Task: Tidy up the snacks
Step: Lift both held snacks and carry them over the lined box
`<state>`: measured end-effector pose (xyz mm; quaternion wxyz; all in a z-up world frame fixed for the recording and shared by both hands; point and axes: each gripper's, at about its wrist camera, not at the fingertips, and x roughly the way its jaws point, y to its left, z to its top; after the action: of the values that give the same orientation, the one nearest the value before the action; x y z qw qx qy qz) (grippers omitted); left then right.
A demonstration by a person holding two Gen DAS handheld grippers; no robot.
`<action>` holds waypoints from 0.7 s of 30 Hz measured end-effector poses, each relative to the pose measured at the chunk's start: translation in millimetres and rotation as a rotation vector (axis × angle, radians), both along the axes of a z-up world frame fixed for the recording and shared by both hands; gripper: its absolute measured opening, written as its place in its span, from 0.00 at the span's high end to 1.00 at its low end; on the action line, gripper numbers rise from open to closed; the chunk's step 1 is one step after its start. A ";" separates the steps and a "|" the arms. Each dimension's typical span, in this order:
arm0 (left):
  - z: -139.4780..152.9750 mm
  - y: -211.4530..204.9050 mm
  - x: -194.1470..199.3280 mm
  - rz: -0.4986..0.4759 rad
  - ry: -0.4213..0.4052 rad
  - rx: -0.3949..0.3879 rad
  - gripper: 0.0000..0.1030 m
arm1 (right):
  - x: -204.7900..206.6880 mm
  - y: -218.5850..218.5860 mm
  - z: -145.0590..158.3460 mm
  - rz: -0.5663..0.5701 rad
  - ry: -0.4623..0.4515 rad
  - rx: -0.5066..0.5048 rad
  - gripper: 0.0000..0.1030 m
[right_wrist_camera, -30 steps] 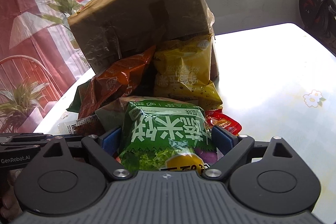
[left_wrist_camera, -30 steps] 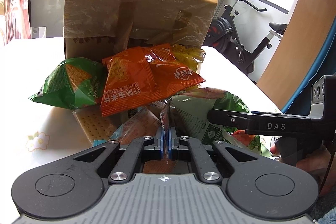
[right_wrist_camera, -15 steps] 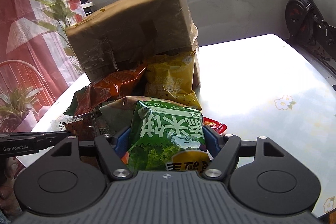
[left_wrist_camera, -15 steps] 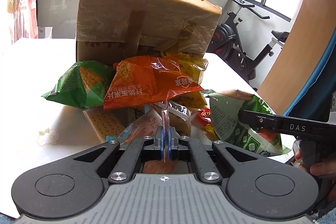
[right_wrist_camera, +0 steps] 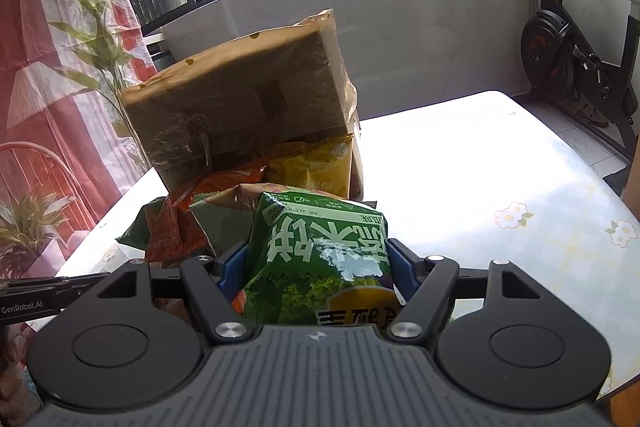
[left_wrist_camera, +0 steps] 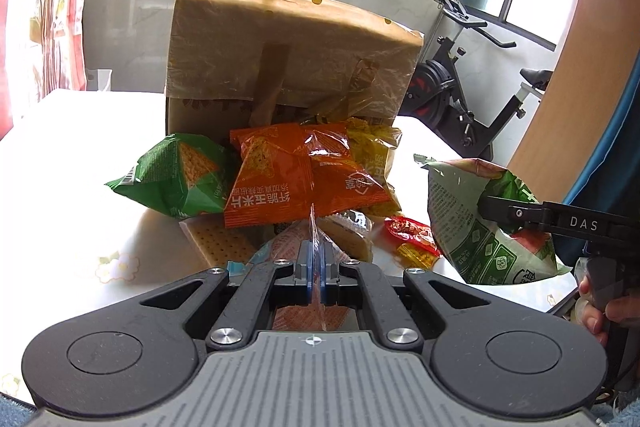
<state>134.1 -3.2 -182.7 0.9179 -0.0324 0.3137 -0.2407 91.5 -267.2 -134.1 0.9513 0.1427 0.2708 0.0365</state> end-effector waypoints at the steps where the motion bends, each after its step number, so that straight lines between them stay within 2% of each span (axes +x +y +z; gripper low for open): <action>1: -0.5 0.0 0.5 0.001 -0.002 0.003 0.96 | -0.8 -0.4 -0.5 0.003 -0.002 0.001 0.30; 10: 0.0 -4.0 -2.6 -0.012 -0.042 0.014 0.96 | 3.1 -0.3 -8.6 0.015 0.012 0.023 0.30; 21: 35.8 23.0 -2.3 0.064 -0.130 -0.080 0.97 | -2.1 -9.0 8.2 -0.009 -0.068 0.042 0.30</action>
<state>131.8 19.7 -146.9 0.9415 -0.0635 0.2424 -0.2253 89.4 -276.2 -125.8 0.9570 0.1625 0.2367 0.0428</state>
